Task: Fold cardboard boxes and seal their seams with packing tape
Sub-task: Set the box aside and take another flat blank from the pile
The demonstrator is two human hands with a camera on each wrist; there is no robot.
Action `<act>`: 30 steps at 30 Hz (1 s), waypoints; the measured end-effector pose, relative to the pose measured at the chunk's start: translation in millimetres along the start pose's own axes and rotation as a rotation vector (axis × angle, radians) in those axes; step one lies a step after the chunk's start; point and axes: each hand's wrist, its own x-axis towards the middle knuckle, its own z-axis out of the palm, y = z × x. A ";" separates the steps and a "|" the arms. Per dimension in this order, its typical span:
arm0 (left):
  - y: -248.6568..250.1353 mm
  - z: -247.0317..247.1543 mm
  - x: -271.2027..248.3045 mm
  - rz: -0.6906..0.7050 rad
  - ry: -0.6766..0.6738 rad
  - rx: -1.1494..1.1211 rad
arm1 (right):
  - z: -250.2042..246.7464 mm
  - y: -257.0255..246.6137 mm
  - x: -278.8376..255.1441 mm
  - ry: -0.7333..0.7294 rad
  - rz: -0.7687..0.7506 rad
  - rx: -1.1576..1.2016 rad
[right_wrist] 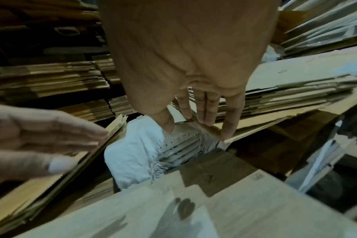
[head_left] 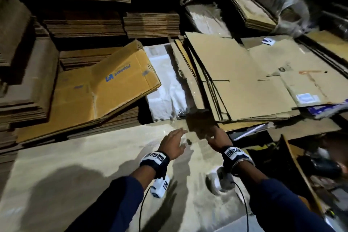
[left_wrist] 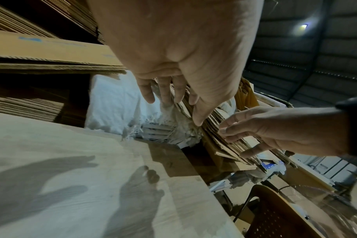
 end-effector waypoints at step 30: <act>176.6 -21.5 218.6 -0.431 0.283 -0.523 | -132.6 69.4 70.0 0.185 -0.957 -0.387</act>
